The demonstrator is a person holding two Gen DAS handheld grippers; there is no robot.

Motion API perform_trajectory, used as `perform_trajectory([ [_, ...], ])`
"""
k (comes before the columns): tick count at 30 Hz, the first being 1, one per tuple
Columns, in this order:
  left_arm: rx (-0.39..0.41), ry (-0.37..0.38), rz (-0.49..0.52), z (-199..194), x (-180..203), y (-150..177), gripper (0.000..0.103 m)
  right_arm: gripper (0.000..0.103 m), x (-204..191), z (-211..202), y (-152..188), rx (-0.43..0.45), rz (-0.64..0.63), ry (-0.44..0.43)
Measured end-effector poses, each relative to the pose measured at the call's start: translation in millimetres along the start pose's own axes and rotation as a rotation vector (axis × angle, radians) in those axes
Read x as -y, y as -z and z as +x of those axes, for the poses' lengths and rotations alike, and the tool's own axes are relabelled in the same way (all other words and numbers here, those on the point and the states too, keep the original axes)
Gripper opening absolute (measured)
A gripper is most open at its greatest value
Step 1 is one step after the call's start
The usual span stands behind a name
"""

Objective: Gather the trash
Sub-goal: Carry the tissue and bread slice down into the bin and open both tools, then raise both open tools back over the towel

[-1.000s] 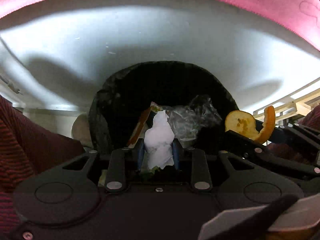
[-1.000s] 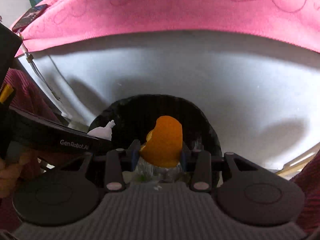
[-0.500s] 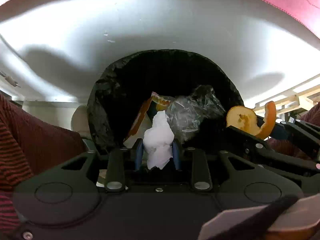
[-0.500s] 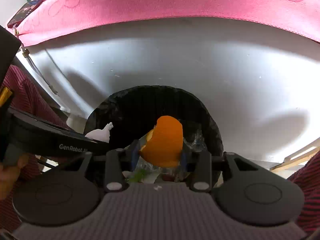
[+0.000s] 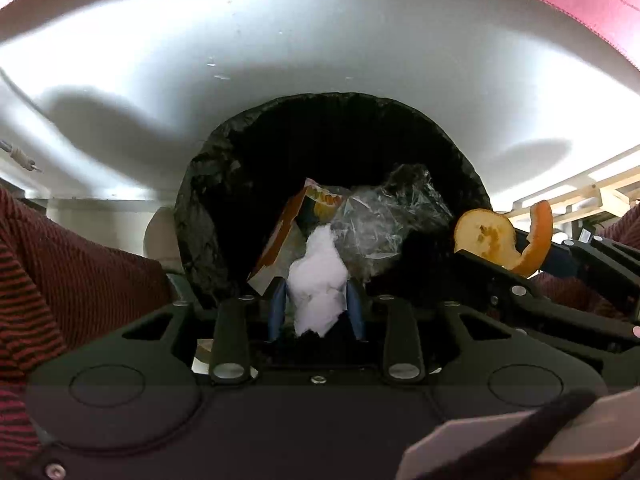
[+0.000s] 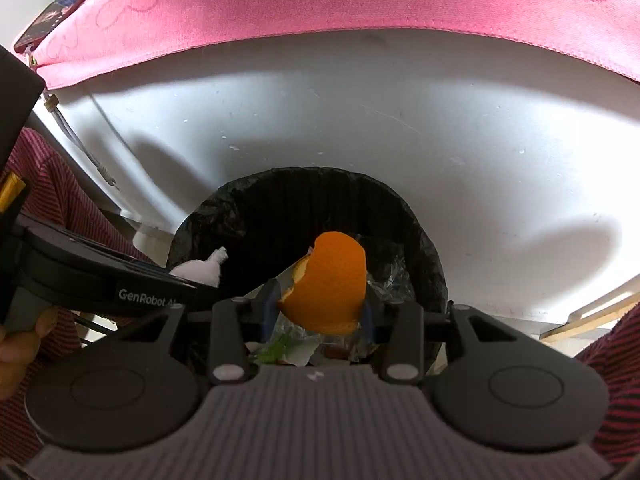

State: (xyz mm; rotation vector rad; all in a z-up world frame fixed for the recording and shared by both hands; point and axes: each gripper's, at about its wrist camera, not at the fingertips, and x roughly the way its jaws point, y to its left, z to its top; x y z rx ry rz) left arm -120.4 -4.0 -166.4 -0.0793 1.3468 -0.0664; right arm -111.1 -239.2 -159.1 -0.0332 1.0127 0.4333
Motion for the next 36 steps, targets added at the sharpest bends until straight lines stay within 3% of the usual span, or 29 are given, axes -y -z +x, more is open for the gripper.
perform_trajectory([
  [3,0.005,-0.005,0.003,-0.8,0.5,0.3,0.039,0.061,0.6,-0.6,-0.1,0.005,0.004,0.0],
  [10,0.01,-0.035,0.001,-2.7,0.2,0.8,0.051,0.067,2.6,-1.6,0.9,0.009,0.02,0.005],
  [15,0.043,-0.021,-0.008,-14.8,-0.7,-0.9,0.052,0.069,2.7,-8.4,-2.9,0.031,0.003,0.011],
  [22,0.226,0.04,0.035,-77.0,2.1,-8.4,0.055,0.074,8.8,-50.6,-31.1,0.148,-0.018,-0.057],
  [27,0.359,0.119,0.052,-127.6,-0.6,-19.1,0.056,0.08,8.7,-94.7,-57.3,0.289,-0.102,-0.098],
  [31,0.486,0.162,0.059,-165.6,-4.0,-34.6,0.063,0.086,14.2,-118.7,-81.5,0.393,-0.138,-0.102],
  [36,0.622,0.107,0.078,-192.5,1.0,-63.4,0.067,0.09,27.9,-123.9,-117.7,0.494,-0.113,-0.038],
])
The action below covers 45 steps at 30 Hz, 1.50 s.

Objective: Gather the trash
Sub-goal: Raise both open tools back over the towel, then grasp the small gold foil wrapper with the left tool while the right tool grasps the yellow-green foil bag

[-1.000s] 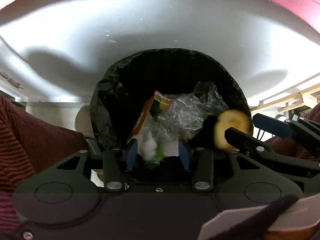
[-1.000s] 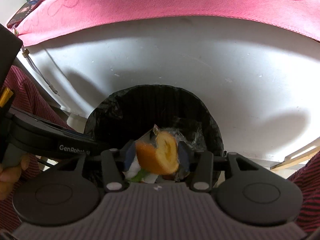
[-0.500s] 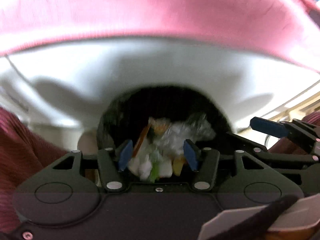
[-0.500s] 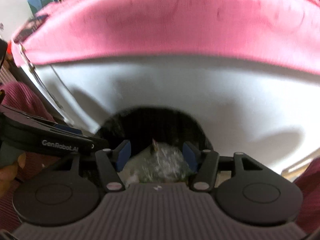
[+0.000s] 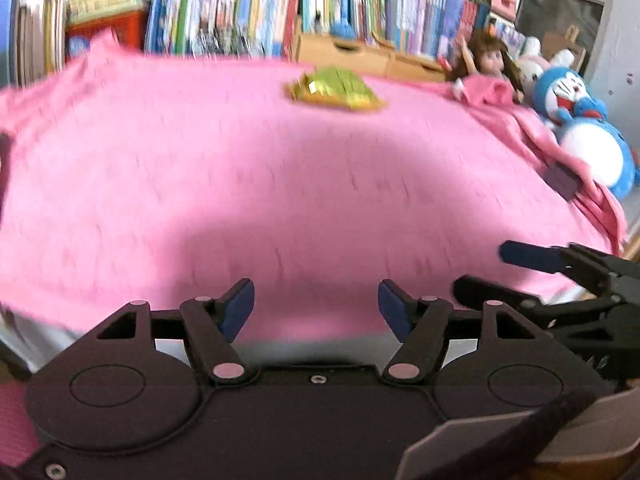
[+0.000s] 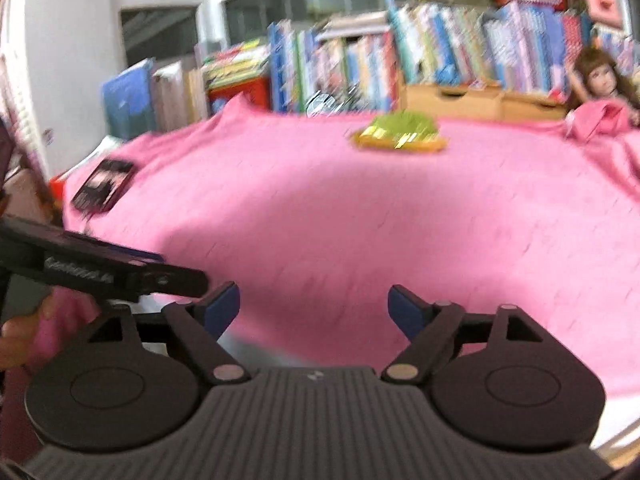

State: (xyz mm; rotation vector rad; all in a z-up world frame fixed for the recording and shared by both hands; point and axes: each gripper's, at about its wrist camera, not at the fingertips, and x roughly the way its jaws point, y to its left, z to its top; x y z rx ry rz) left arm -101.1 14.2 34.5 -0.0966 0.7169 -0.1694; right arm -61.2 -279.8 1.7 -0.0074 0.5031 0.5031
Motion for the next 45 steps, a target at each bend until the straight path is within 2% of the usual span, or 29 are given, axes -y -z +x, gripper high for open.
perform_trajectory([
  [3,0.062,-0.009,-0.018,6.8,-4.2,-25.3,0.067,0.092,16.7,7.7,-19.6,0.032,0.024,0.029],
  [7,0.112,-0.004,-0.097,33.3,-19.7,-65.0,0.067,0.096,35.9,31.0,-46.7,0.06,0.051,0.086],
  [13,0.167,-0.017,-0.202,91.7,-44.5,-122.0,0.067,0.098,81.0,74.9,-87.2,0.056,0.215,0.108],
  [18,0.114,-0.056,-0.37,161.4,-66.8,-165.5,0.062,0.098,127.9,124.4,-109.1,0.017,0.444,0.071],
  [20,0.111,-0.06,-0.413,181.2,-71.5,-176.3,0.06,0.097,145.0,146.8,-112.2,-0.003,0.556,0.047],
  [24,0.114,-0.061,-0.498,212.8,-79.8,-194.3,0.06,0.093,162.2,182.5,-115.2,-0.005,0.697,0.031],
  [28,0.11,-0.073,-0.568,242.1,-85.9,-209.2,0.06,0.091,163.3,213.6,-122.5,0.01,0.729,0.056],
  [31,0.079,-0.077,-0.584,259.9,-85.3,-217.1,0.06,0.09,161.6,234.8,-127.8,-0.004,0.715,0.083],
  [33,0.068,-0.084,-0.587,270.4,-84.3,-219.2,0.06,0.082,160.7,245.8,-129.8,-0.023,0.702,0.107],
  [34,0.063,-0.085,-0.583,276.2,-83.6,-220.1,0.06,0.071,160.9,250.7,-129.3,-0.032,0.703,0.109],
  [35,0.062,-0.084,-0.58,279.1,-82.4,-220.2,0.06,0.051,161.2,254.6,-128.3,-0.042,0.71,0.101],
  [36,0.065,-0.082,-0.578,279.3,-80.7,-220.2,0.06,0.039,161.6,256.8,-127.6,-0.054,0.714,0.095],
  [39,0.064,-0.055,-0.586,283.0,-79.9,-221.2,0.061,0.037,160.6,250.0,-124.2,-0.049,0.677,0.086],
  [45,0.058,-0.016,-0.627,285.9,-79.7,-221.5,0.062,0.036,160.5,210.3,-119.4,-0.025,0.544,0.189],
])
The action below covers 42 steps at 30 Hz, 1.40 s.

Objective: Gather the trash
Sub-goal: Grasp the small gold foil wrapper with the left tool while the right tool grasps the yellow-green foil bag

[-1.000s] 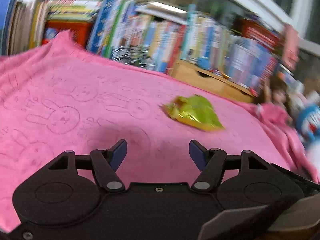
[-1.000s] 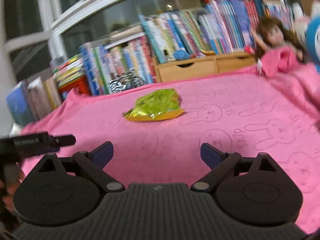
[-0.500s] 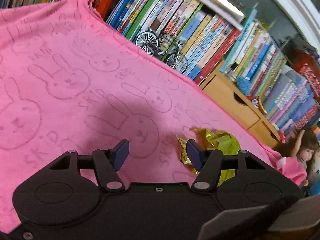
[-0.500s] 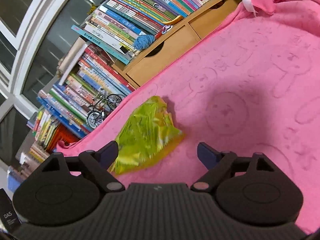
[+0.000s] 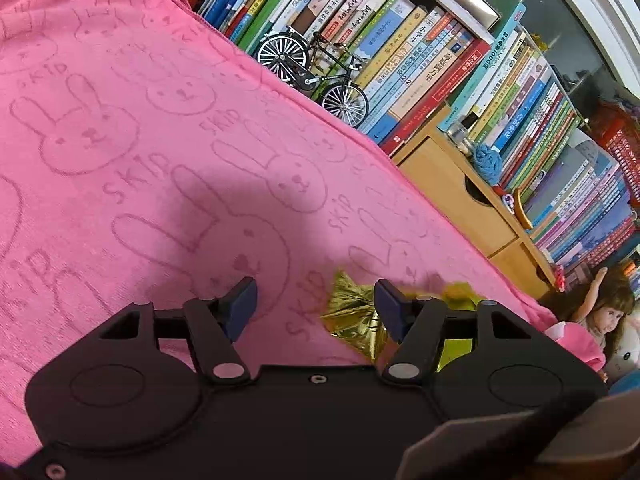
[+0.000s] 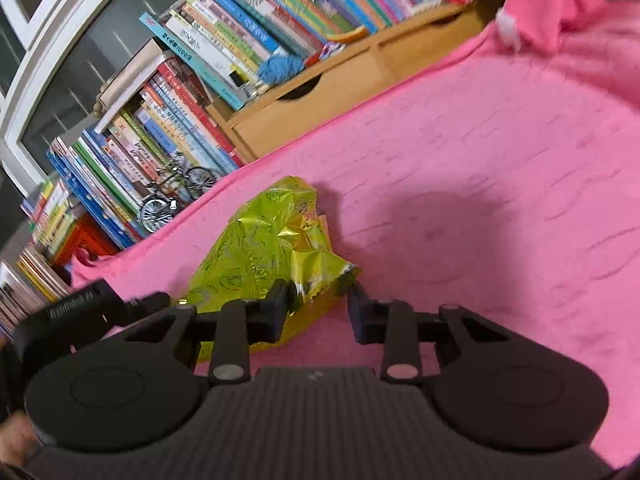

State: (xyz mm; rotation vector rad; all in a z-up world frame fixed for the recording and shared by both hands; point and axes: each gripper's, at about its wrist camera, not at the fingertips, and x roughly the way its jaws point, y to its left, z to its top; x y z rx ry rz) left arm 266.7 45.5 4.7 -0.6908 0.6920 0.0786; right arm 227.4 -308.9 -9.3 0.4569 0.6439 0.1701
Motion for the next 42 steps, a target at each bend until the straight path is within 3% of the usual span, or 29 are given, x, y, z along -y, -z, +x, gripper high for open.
perform_trajectory([
  [4,-0.015,0.033,0.009,2.9,6.5,6.3,0.064,0.037,1.4,-19.3,4.3,0.041,-0.111,0.066],
  [8,0.003,0.02,0.045,8.3,15.9,13.3,0.061,0.037,2.8,-27.2,7.9,0.05,-0.154,0.076],
  [9,0.009,0.008,0.068,9.0,19.4,15.5,0.046,0.037,3.0,-27.8,8.7,0.052,-0.161,0.078],
  [10,0.006,0.008,0.082,9.9,21.6,17.2,0.023,0.037,3.0,-28.7,9.3,0.054,-0.168,0.079],
  [11,-0.006,0.029,0.085,10.7,21.4,18.6,0.015,0.037,2.1,-29.3,10.5,0.058,-0.174,0.08],
  [13,-0.045,0.053,0.068,11.7,17.9,22.0,0.009,0.037,0.9,-30.9,12.0,0.065,-0.181,0.078],
  [21,-0.013,0.07,0.174,-24.1,9.2,34.1,0.008,0.037,2.0,-51.7,23.4,0.064,-0.202,0.034],
  [33,0.055,0.123,0.278,-140.7,-28.4,85.2,0.008,0.037,9.5,-115.3,56.9,0.019,-0.232,-0.068],
  [34,0.067,0.114,0.287,-152.1,-32.2,91.4,0.009,0.042,9.5,-120.6,58.8,0.009,-0.248,-0.072],
  [38,0.101,0.049,0.342,-188.0,-44.5,111.6,0.01,0.086,11.1,-139.4,62.8,0.009,-0.318,-0.045],
  [42,0.104,0.039,0.369,-210.7,-59.1,126.4,0.014,0.103,3.3,-149.5,64.2,0.072,-0.411,0.012],
])
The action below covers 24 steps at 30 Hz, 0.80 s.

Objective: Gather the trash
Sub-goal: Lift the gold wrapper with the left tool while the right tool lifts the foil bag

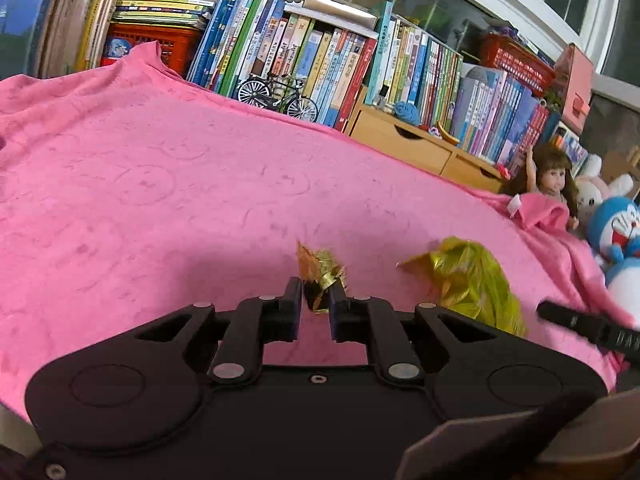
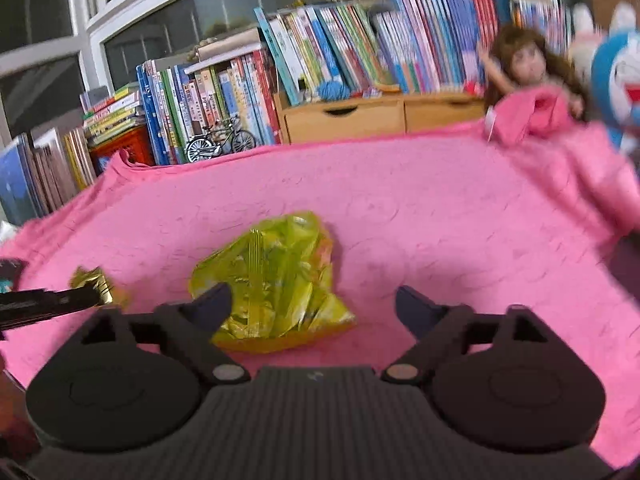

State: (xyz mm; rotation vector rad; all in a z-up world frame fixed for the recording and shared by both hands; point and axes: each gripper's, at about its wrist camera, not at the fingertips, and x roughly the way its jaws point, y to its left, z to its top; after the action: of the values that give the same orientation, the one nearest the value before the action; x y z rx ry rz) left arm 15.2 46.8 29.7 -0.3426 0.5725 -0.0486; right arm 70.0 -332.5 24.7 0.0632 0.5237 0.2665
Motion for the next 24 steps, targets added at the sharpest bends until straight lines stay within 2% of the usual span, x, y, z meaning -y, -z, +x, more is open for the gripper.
perform_trajectory([
  [2,-0.004,-0.004,0.007,-5.0,-3.7,6.2,0.027,0.103,-6.6,0.2,-1.9,0.02,-0.027,0.022],
  [4,0.008,-0.017,0.003,-10.4,-6.7,11.9,0.043,0.103,-16.5,5.1,-4.7,0.025,-0.065,0.021],
  [9,0.067,-0.056,0.021,-12.4,-7.8,21.3,0.06,0.103,-47.6,35.5,-6.1,-0.005,-0.172,0.023],
  [13,0.065,-0.053,0.0,-6.3,-13.4,28.5,0.067,0.103,-57.4,62.0,-0.6,-0.048,-0.151,0.008],
  [16,0.068,-0.071,-0.032,4.6,-16.3,28.0,0.067,0.103,-50.8,73.2,1.3,-0.064,-0.064,-0.012],
  [21,0.079,-0.028,-0.093,17.0,-22.4,22.6,0.067,0.103,-37.8,80.2,6.8,-0.092,0.032,-0.056],
  [23,0.086,-0.03,-0.086,21.5,-21.3,22.0,0.064,0.103,-35.2,80.2,8.3,-0.097,0.041,-0.066],
  [24,0.085,-0.029,-0.072,22.9,-19.7,22.7,0.054,0.103,-34.1,80.7,8.6,-0.102,0.045,-0.071],
])
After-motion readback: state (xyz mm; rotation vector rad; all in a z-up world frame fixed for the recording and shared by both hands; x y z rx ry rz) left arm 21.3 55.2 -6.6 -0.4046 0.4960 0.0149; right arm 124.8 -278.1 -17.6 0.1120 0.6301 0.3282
